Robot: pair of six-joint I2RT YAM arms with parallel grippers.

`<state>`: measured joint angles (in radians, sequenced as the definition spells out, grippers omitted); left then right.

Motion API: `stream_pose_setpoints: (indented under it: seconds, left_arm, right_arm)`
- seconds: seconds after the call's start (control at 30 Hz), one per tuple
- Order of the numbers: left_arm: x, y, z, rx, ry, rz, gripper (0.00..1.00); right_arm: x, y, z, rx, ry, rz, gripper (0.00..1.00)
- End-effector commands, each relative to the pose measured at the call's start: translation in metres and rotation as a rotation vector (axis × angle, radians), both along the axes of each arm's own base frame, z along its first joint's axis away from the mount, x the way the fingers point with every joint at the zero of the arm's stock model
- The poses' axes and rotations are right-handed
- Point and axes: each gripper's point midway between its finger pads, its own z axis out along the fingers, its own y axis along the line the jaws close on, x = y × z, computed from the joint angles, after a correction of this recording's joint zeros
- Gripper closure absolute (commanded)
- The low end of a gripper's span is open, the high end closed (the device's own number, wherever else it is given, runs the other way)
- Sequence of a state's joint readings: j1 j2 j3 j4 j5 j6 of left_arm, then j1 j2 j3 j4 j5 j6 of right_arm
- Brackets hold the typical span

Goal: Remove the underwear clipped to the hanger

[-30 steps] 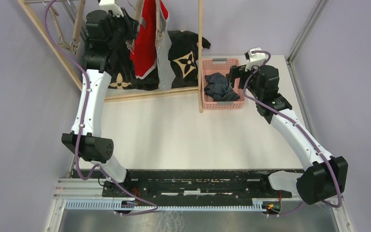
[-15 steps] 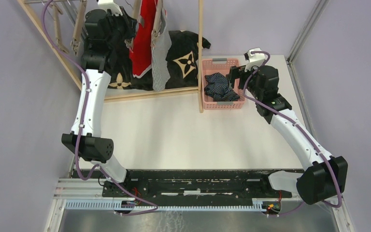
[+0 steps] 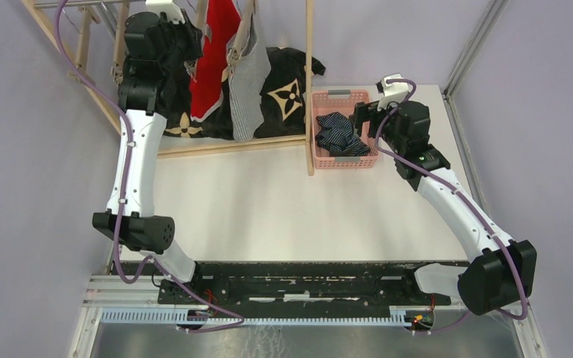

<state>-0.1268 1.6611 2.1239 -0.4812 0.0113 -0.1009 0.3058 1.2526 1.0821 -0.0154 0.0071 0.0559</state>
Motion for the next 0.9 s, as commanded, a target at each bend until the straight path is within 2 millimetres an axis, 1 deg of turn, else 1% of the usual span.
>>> stream_pose_setpoints:
  seconds: [0.0, 0.17, 0.27, 0.37, 0.63, 0.73, 0.83, 0.87]
  left_arm:
    - [-0.036, 0.014, 0.064, 0.054, -0.199, 0.043, 0.97]
    - [-0.046, 0.017, 0.042, 0.068, -0.179, 0.05, 0.97]
    - [-0.053, 0.024, 0.033, 0.077, -0.184, 0.082, 0.97]
    - [-0.059, 0.027, 0.033, 0.091, -0.196, 0.095, 0.97]
    - [-0.073, 0.03, 0.048, 0.123, -0.269, 0.099, 0.97]
    - [-0.076, 0.032, 0.046, 0.143, -0.278, 0.106, 0.97]
    - [-0.081, 0.038, 0.044, 0.165, -0.292, 0.134, 0.97]
    - [-0.082, 0.04, 0.041, 0.172, -0.292, 0.146, 0.97]
  right_arm:
    - [0.003, 0.006, 0.013, 0.019, -0.045, 0.015, 0.03]
    - [0.003, 0.007, 0.011, 0.025, -0.042, 0.022, 0.03]
    - [0.004, 0.008, 0.01, 0.024, -0.036, 0.025, 0.03]
    - [0.005, 0.01, 0.009, 0.026, -0.032, 0.031, 0.03]
    - [0.007, 0.011, 0.004, 0.025, -0.021, 0.035, 0.04]
    - [0.007, 0.012, 0.004, 0.026, -0.018, 0.037, 0.04]
    - [0.008, 0.013, 0.003, 0.026, -0.015, 0.042, 0.04]
    - [0.008, 0.013, 0.002, 0.026, -0.011, 0.043, 0.04]
